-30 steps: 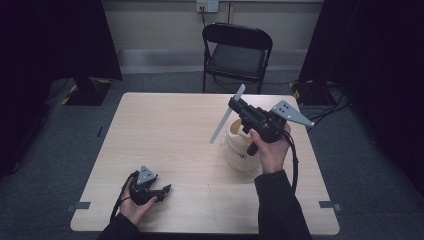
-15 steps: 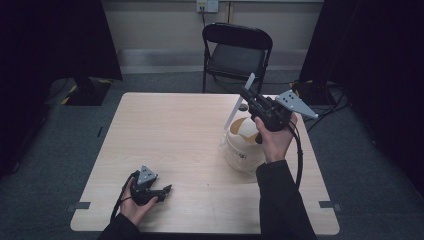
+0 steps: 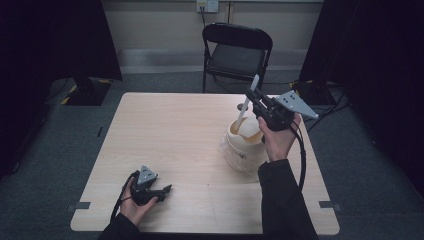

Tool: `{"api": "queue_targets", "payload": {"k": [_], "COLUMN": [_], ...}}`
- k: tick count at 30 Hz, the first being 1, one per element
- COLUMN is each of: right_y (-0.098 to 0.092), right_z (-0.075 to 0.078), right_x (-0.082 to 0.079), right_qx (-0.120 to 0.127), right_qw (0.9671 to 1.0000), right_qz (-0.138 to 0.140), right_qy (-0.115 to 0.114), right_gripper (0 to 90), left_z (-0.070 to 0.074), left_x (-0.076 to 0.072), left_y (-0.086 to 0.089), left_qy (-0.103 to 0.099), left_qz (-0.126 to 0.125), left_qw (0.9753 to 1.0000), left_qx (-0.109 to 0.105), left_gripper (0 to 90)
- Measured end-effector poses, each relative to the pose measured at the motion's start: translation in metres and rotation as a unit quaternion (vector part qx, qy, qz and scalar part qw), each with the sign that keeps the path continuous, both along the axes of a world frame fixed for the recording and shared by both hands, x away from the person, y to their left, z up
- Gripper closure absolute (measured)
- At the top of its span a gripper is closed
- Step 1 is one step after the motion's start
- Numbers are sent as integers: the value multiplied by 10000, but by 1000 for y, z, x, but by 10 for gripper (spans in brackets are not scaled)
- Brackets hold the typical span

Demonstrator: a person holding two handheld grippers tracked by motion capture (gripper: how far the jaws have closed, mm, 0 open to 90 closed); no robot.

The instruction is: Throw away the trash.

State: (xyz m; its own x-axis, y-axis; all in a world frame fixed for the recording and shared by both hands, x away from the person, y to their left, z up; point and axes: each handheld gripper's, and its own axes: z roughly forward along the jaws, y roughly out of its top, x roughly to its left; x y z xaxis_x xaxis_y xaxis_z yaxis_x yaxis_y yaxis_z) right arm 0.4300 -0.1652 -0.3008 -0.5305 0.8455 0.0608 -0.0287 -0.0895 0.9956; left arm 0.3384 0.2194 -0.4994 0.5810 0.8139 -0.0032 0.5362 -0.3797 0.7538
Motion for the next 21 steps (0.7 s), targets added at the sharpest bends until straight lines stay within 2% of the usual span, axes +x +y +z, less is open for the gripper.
{"api": "queue_targets", "payload": {"k": [6,9,16,21], "right_y": [3,0,-25,-53], "right_z": [-7,-8,-9,-25], "right_x": [5,5,-7,-23], "right_qx": [-63,-19,124,178], "right_qw": [9996,9995,9990,9971], "right_qz": [39,26,-276,-536], "right_qy": [270,299,318,515], "right_gripper": [692,616,402,334], "left_z": [0,0,0,0], "left_x": [0,0,0,0], "left_y": [0,0,0,-1], "left_qy": [4,4,17,33], "left_qz": [-11,-11,-47,-113], "left_qw": [10000,10000,10000,9999], "left_qx": [-2,-4,10,33], "left_gripper": [310,310,291,266]}}
